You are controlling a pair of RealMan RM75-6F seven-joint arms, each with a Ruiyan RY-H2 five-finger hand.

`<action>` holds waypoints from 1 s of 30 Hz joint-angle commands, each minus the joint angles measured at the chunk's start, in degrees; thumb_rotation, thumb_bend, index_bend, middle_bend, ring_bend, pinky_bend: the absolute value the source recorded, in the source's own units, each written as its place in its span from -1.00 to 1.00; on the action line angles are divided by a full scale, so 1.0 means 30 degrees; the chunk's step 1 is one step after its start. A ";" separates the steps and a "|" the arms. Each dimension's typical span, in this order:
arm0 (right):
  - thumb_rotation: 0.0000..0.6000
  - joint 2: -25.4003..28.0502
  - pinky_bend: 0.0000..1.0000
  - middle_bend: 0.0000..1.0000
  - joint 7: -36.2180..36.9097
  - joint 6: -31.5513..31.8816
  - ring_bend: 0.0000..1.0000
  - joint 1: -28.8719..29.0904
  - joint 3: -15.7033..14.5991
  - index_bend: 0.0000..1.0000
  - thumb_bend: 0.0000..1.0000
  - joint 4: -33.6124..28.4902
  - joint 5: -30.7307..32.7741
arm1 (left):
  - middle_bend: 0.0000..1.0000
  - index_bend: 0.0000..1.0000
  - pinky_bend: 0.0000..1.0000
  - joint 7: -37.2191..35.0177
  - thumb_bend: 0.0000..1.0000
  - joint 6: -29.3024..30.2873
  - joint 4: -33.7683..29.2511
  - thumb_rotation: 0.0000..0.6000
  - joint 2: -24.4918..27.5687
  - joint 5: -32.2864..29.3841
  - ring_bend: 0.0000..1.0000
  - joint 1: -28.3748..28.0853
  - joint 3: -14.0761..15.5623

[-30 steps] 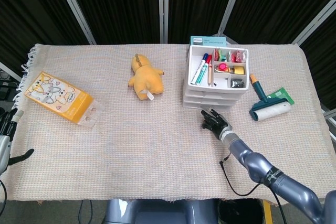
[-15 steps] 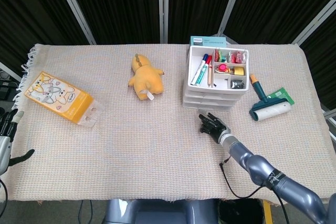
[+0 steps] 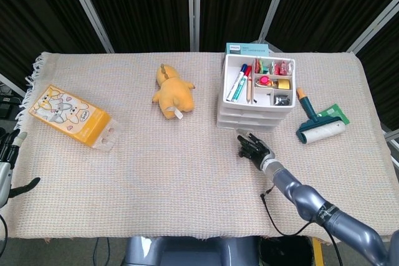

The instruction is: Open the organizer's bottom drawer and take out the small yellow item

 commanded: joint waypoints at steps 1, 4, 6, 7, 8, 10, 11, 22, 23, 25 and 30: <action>1.00 -0.0056 0.48 0.78 0.0058 -0.0043 0.82 0.0069 0.0087 -0.45 -0.46 0.0161 0.0024 | -1.00 -1.00 -1.00 0.0009 -0.96 -0.0045 0.0022 1.00 -0.0010 -0.0014 -1.00 -0.0022 -0.0003; 1.00 -0.0121 0.48 0.78 0.0109 -0.0084 0.82 0.0110 0.0196 -0.44 -0.46 0.0329 0.0005 | -1.00 -1.00 -1.00 0.0020 -0.96 -0.0109 0.0048 1.00 -0.0024 -0.0050 -1.00 -0.0047 -0.0008; 1.00 -0.0166 0.48 0.78 0.0141 -0.0068 0.82 0.0193 0.0260 -0.44 -0.46 0.0497 0.0042 | -1.00 -1.00 -1.00 0.0025 -0.96 -0.0155 0.0062 1.00 -0.0033 -0.0084 -1.00 -0.0067 -0.0016; 1.00 -0.0189 0.48 0.78 0.0168 -0.0074 0.82 0.0244 0.0280 -0.44 -0.46 0.0585 0.0087 | -1.00 -1.00 -1.00 0.0035 -0.96 -0.0164 0.0059 1.00 -0.0033 -0.0093 -1.00 -0.0073 -0.0022; 1.00 -0.0203 0.48 0.78 0.0185 -0.0080 0.82 0.0275 0.0288 -0.44 -0.46 0.0636 0.0119 | -1.00 -1.00 -1.00 0.0039 -0.96 -0.0171 0.0058 1.00 -0.0035 -0.0104 -1.00 -0.0075 -0.0026; 1.00 -0.0241 0.48 0.78 0.0272 -0.0177 0.82 0.0375 0.0355 -0.43 -0.46 0.0806 0.0240 | -1.00 -1.00 -1.00 0.0056 -0.96 -0.0179 0.0059 1.00 -0.0038 -0.0127 -1.00 -0.0076 -0.0031; 1.00 -0.0266 0.48 0.78 0.0332 -0.0245 0.82 0.0440 0.0390 -0.42 -0.46 0.0907 0.0327 | -1.00 -1.00 -1.00 0.0076 -0.96 -0.0197 0.0066 1.00 -0.0043 -0.0145 -1.00 -0.0080 -0.0031; 1.00 -0.0294 0.48 0.78 0.0633 -0.0850 0.82 0.0615 0.0379 -0.25 -0.46 0.1247 0.0727 | -1.00 -1.00 -1.00 0.0079 -0.96 -0.0264 0.0086 1.00 -0.0059 -0.0140 -1.00 -0.0112 -0.0016; 1.00 -0.0283 0.48 0.78 0.0646 -0.0886 0.82 0.0590 0.0376 -0.24 -0.46 0.1234 0.0722 | -1.00 -1.00 -1.00 0.0078 -0.96 -0.0266 0.0083 1.00 -0.0059 -0.0126 -1.00 -0.0113 -0.0008; 1.00 -0.0256 0.48 0.78 0.0669 -0.0954 0.82 0.0518 0.0349 -0.24 -0.46 0.1174 0.0706 | -1.00 -1.00 -1.00 0.0080 -0.96 -0.0285 0.0084 1.00 -0.0062 -0.0100 -1.00 -0.0124 0.0007; 1.00 -0.0157 0.48 0.78 0.0719 -0.1127 0.82 0.0223 0.0323 -0.24 -0.46 0.0959 0.0581 | -1.00 -1.00 -1.00 0.0161 -0.96 -0.0225 0.0014 1.00 -0.0059 0.0016 -1.00 -0.0113 0.0048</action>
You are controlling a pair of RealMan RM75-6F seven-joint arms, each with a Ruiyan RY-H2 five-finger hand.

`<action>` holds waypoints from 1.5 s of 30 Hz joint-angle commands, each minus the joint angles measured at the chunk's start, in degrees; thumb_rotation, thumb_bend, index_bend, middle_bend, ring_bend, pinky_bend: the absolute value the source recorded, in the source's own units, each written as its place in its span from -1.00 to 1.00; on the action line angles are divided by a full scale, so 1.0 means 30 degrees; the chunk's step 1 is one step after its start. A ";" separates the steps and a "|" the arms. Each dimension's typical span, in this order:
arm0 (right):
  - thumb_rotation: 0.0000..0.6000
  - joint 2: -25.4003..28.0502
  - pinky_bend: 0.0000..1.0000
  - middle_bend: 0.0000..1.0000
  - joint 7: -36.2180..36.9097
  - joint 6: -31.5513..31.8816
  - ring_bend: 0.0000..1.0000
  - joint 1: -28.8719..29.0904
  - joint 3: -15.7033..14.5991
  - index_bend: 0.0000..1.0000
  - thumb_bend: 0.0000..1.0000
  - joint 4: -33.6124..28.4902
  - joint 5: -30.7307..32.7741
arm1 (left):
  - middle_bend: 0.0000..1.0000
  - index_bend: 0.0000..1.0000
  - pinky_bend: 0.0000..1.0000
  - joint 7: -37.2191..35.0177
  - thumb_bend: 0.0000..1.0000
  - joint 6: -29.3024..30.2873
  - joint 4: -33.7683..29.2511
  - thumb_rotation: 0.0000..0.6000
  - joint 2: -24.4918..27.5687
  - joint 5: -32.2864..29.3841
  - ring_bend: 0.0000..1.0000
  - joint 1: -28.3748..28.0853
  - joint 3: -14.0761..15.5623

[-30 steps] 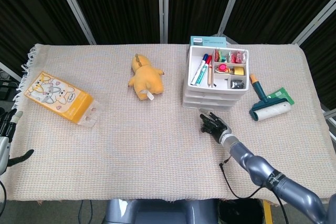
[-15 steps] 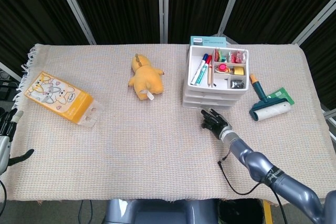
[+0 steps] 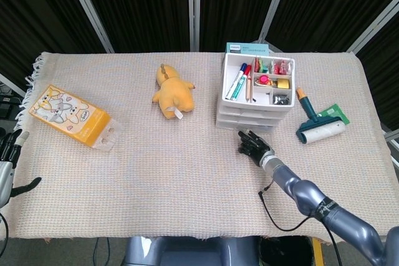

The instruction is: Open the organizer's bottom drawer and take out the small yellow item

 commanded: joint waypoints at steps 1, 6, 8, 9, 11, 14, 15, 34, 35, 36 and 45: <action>1.00 0.0057 0.48 0.78 0.0051 -0.0110 0.82 -0.0182 0.0004 -0.24 -0.46 -0.0114 -0.0066 | -1.00 -1.00 -1.00 0.0052 -0.96 0.0072 -0.0050 1.00 0.0003 0.0096 -1.00 0.0019 0.0030; 1.00 0.0212 0.48 0.78 0.0002 -0.0203 0.82 -0.0500 0.0022 -0.24 -0.46 -0.0391 -0.0344 | -1.00 -1.00 -1.00 0.0101 -0.96 0.0129 -0.0105 1.00 0.0004 0.0173 -1.00 0.0046 0.0069; 1.00 0.0280 0.48 0.78 -0.0032 -0.0198 0.82 -0.0622 -0.0014 -0.24 -0.45 -0.0526 -0.0451 | -1.00 -1.00 -1.00 0.0131 -0.96 0.0131 -0.0116 1.00 0.0000 0.0201 -1.00 0.0044 0.0082; 1.00 0.0329 0.48 0.78 -0.0078 -0.0149 0.82 -0.0699 -0.0084 -0.26 -0.45 -0.0635 -0.0531 | -1.00 -1.00 -1.00 0.0149 -0.96 0.0129 -0.0120 1.00 -0.0007 0.0213 -1.00 0.0041 0.0088; 1.00 0.0393 0.48 0.78 -0.0191 0.0059 0.82 -0.0834 -0.0186 -0.31 -0.46 -0.0905 -0.0724 | -1.00 -1.00 -1.00 0.0162 -0.96 0.0128 -0.0143 1.00 -0.0005 0.0237 -1.00 0.0040 0.0102; 1.00 0.0475 0.48 0.78 -0.0303 0.0306 0.82 -0.1058 -0.0242 -0.38 -0.46 -0.1275 -0.0992 | -1.00 -1.00 -1.00 0.0153 -0.96 0.0179 -0.0169 1.00 0.0012 0.0295 -1.00 0.0059 0.0119; 1.00 0.0504 0.48 0.78 -0.0327 0.0393 0.82 -0.1134 -0.0248 -0.44 -0.46 -0.1393 -0.1067 | -1.00 -1.00 -1.00 0.0143 -0.96 0.0207 -0.0174 1.00 0.0018 0.0313 -1.00 0.0070 0.0122; 1.00 0.2298 0.47 0.77 -0.1657 0.1210 0.81 -0.4002 -0.0363 -0.71 -0.45 -0.6470 -0.4732 | -1.00 -1.00 -1.00 -0.0028 -0.96 0.0672 -0.0313 1.00 0.0160 0.0766 -1.00 0.0282 0.0261; 1.00 0.2628 0.47 0.77 -0.1953 0.1396 0.81 -0.4313 -0.0401 -0.71 -0.45 -0.7082 -0.5240 | -1.00 -1.00 -1.00 -0.0042 -0.96 0.0709 -0.0331 1.00 0.0183 0.0791 -1.00 0.0307 0.0275; 1.00 0.2850 0.47 0.77 -0.2120 0.1633 0.81 -0.4576 -0.0426 -0.71 -0.45 -0.7546 -0.5583 | -1.00 -1.00 -1.00 -0.0057 -0.96 0.0716 -0.0350 1.00 0.0205 0.0790 -1.00 0.0322 0.0284; 1.00 0.4089 0.47 0.77 -0.5000 0.5658 0.81 -0.5566 -0.1522 -0.56 -0.44 -0.9850 -0.8821 | -1.00 -1.00 -1.00 -0.0152 -0.96 0.0836 -0.0423 1.00 0.0293 0.0956 -1.00 0.0394 0.0343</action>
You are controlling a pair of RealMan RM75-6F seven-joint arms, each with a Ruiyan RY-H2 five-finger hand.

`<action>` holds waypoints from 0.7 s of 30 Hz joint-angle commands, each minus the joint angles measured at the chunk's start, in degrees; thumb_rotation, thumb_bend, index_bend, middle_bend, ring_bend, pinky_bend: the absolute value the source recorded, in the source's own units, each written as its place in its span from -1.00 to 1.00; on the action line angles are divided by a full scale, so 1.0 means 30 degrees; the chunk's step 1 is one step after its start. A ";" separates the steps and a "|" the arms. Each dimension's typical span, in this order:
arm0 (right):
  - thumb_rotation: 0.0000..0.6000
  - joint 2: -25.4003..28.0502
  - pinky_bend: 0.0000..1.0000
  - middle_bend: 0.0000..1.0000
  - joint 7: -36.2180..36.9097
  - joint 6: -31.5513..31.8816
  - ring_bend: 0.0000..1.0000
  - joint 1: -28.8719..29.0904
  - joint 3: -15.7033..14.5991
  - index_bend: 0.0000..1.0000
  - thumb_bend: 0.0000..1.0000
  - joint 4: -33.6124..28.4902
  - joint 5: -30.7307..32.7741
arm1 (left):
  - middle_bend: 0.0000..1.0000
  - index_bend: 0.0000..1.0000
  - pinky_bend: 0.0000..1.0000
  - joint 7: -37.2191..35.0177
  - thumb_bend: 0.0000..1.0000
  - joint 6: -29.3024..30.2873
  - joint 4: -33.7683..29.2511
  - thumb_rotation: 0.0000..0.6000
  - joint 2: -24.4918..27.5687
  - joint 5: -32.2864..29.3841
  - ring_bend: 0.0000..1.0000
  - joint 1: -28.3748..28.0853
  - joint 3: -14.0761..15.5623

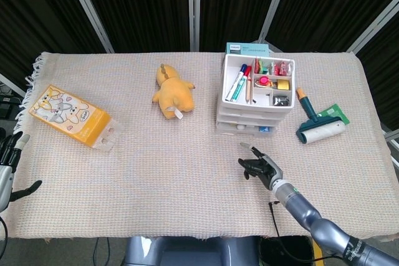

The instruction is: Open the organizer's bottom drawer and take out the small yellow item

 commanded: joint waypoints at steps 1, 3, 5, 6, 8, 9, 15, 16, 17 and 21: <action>1.00 0.0500 0.47 0.76 -0.2260 0.2911 0.81 -0.0361 -0.0900 -0.55 -0.44 -0.0792 -0.2018 | -1.00 -1.00 -1.00 -0.0009 -0.96 0.0030 -0.0025 1.00 0.0013 0.0027 -1.00 0.0016 0.0005; 1.00 0.0406 0.47 0.77 -0.3472 0.4526 0.81 -0.0299 -0.1324 -0.53 -0.44 -0.0759 -0.2745 | -1.00 -1.00 -1.00 0.0015 -0.96 0.0074 -0.0068 1.00 0.0026 0.0058 -1.00 0.0036 0.0009; 1.00 0.0233 0.47 0.77 -0.4655 0.5830 0.81 -0.0092 -0.1703 -0.53 -0.44 -0.0524 -0.3177 | -1.00 -1.00 -1.00 0.0064 -0.96 0.0122 -0.0109 1.00 0.0029 0.0092 -1.00 0.0054 0.0009; 1.00 0.0157 0.47 0.77 -0.5369 0.6424 0.81 0.0077 -0.1899 -0.53 -0.44 -0.0288 -0.3378 | -1.00 -1.00 -1.00 0.0096 -0.96 0.0143 -0.0121 1.00 0.0028 0.0113 -1.00 0.0059 0.0008; 1.00 -0.0123 0.47 0.77 -0.6831 0.7554 0.81 0.0430 -0.2329 -0.53 -0.44 0.0231 -0.3684 | -1.00 -1.00 -1.00 0.0152 -0.96 0.0159 -0.0137 1.00 0.0015 0.0129 -1.00 0.0067 0.0010; 1.00 -0.0303 0.47 0.77 -0.7628 0.8107 0.81 0.0626 -0.2551 -0.53 -0.44 0.0532 -0.3798 | -1.00 -1.00 -1.00 0.0179 -0.96 0.0154 -0.0135 1.00 0.0004 0.0120 -1.00 0.0066 0.0007; 1.00 -0.1586 0.47 0.76 -1.1172 1.0435 0.81 0.1712 -0.3143 -0.53 -0.44 0.2155 -0.3671 | -1.00 -1.00 -1.00 0.0247 -0.96 0.0067 -0.0121 1.00 -0.0021 -0.0006 -1.00 0.0047 -0.0036; 1.00 -0.1696 0.47 0.77 -1.1361 1.0489 0.81 0.1832 -0.3122 -0.52 -0.45 0.2265 -0.3442 | -1.00 -1.00 -1.00 0.0229 -0.96 0.0067 -0.0121 1.00 -0.0013 -0.0030 -1.00 0.0052 -0.0047; 1.00 -0.1779 0.47 0.77 -1.1529 1.0489 0.81 0.1950 -0.3107 -0.52 -0.44 0.2375 -0.3199 | -1.00 -1.00 -1.00 0.0206 -0.96 0.0060 -0.0117 1.00 -0.0006 -0.0057 -1.00 0.0050 -0.0063; 1.00 -0.2127 0.47 0.76 -1.2137 1.0523 0.81 0.2414 -0.3090 -0.51 -0.44 0.3033 -0.2480 | -1.00 -1.00 -1.00 0.0114 -0.96 0.0012 -0.0076 1.00 0.0010 -0.0114 -1.00 0.0038 -0.0088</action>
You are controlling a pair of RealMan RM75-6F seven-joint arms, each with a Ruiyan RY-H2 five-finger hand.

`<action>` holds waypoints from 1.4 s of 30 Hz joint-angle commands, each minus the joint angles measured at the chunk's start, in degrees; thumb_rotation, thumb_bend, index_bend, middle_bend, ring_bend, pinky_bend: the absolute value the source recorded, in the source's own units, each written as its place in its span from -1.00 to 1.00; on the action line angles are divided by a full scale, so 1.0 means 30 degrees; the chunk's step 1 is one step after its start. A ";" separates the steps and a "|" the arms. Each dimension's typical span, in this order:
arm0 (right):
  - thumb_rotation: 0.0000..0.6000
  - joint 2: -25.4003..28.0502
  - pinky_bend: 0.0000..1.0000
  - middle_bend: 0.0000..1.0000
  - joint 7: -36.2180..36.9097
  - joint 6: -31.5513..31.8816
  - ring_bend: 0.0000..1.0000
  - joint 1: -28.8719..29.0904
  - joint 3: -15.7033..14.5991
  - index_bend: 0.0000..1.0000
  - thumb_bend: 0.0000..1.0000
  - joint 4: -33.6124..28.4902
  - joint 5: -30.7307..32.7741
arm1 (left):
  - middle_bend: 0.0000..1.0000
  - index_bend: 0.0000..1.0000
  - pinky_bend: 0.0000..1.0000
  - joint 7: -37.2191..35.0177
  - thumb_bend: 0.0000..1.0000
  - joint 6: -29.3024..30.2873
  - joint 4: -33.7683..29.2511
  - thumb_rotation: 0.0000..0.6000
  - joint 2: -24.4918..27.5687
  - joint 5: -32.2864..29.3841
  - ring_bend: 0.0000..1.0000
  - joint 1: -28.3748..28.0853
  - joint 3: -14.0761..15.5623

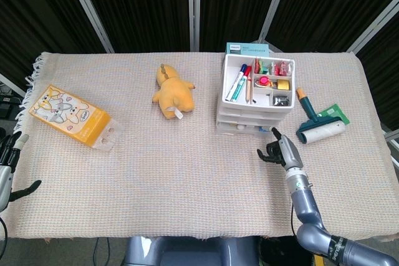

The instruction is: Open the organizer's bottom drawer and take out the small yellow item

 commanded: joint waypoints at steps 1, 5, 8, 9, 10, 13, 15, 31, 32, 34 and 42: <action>1.00 -0.0434 0.47 0.77 -0.0482 0.0111 0.81 0.0435 -0.0089 -0.51 -0.44 0.0653 0.0542 | -1.00 -1.00 -1.00 -0.0024 -0.96 -0.0041 0.0025 1.00 0.0004 -0.0015 -1.00 -0.0014 -0.0002; 1.00 -0.0742 0.47 0.76 -0.0562 -0.0168 0.81 0.0741 -0.0068 -0.51 -0.44 0.1252 0.1077 | -1.00 -1.00 -1.00 -0.0022 -0.96 -0.0074 0.0045 1.00 -0.0004 -0.0034 -1.00 -0.0032 -0.0018; 1.00 -0.0956 0.47 0.77 -0.0620 -0.0240 0.81 0.0902 -0.0117 -0.50 -0.45 0.1613 0.1180 | -1.00 -1.00 -1.00 -0.0020 -0.96 -0.0083 0.0051 1.00 -0.0012 -0.0072 -1.00 -0.0033 -0.0036; 1.00 -0.1021 0.47 0.77 -0.0636 -0.0269 0.81 0.0952 -0.0128 -0.50 -0.45 0.1724 0.1213 | -1.00 -1.00 -1.00 -0.0014 -0.96 -0.0100 0.0050 1.00 -0.0013 -0.0084 -1.00 -0.0037 -0.0036; 1.00 -0.1124 0.47 0.76 -0.0661 -0.0307 0.81 0.1020 -0.0150 -0.50 -0.44 0.1902 0.1268 | -1.00 -1.00 -1.00 -0.0001 -0.96 -0.0117 0.0050 1.00 -0.0015 -0.0097 -1.00 -0.0043 -0.0039; 1.00 -0.1416 0.47 0.77 -0.0546 -0.0627 0.81 0.1200 -0.0141 -0.48 -0.44 0.2401 0.1629 | -1.00 -1.00 -1.00 0.0023 -0.96 -0.0132 0.0057 1.00 -0.0025 -0.0129 -1.00 -0.0050 -0.0056; 1.00 -0.1562 0.47 0.77 -0.0516 -0.0771 0.81 0.1296 -0.0158 -0.45 -0.44 0.2712 0.1770 | -1.00 -1.00 -1.00 0.0040 -0.96 -0.0150 0.0063 1.00 -0.0035 -0.0148 -1.00 -0.0057 -0.0063; 1.00 -0.1621 0.47 0.77 0.0060 -0.0948 0.81 0.1087 -0.0461 -0.14 -0.42 0.2698 0.1560 | -1.00 -1.00 -1.00 -0.0021 -0.96 -0.0237 0.0067 1.00 -0.0025 -0.0137 -1.00 -0.0086 -0.0041; 1.00 -0.1524 0.47 0.77 0.0079 -0.0916 0.81 0.0999 -0.0555 -0.14 -0.42 0.2539 0.1485 | -1.00 -1.00 -1.00 -0.0021 -0.96 -0.0227 0.0054 1.00 -0.0018 -0.0117 -1.00 -0.0083 -0.0034; 1.00 -0.1365 0.47 0.77 0.0109 -0.0883 0.81 0.0863 -0.0693 -0.14 -0.42 0.2308 0.1408 | -1.00 -1.00 -1.00 -0.0007 -0.96 -0.0197 0.0042 1.00 -0.0019 -0.0070 -1.00 -0.0074 -0.0021; 1.00 -0.0513 0.47 0.77 0.0583 -0.0694 0.81 0.0053 -0.1355 -0.14 -0.42 0.1090 0.0715 | -1.00 -1.00 -1.00 0.0071 -0.96 -0.0076 -0.0040 1.00 -0.0020 0.0127 -1.00 -0.0024 0.0058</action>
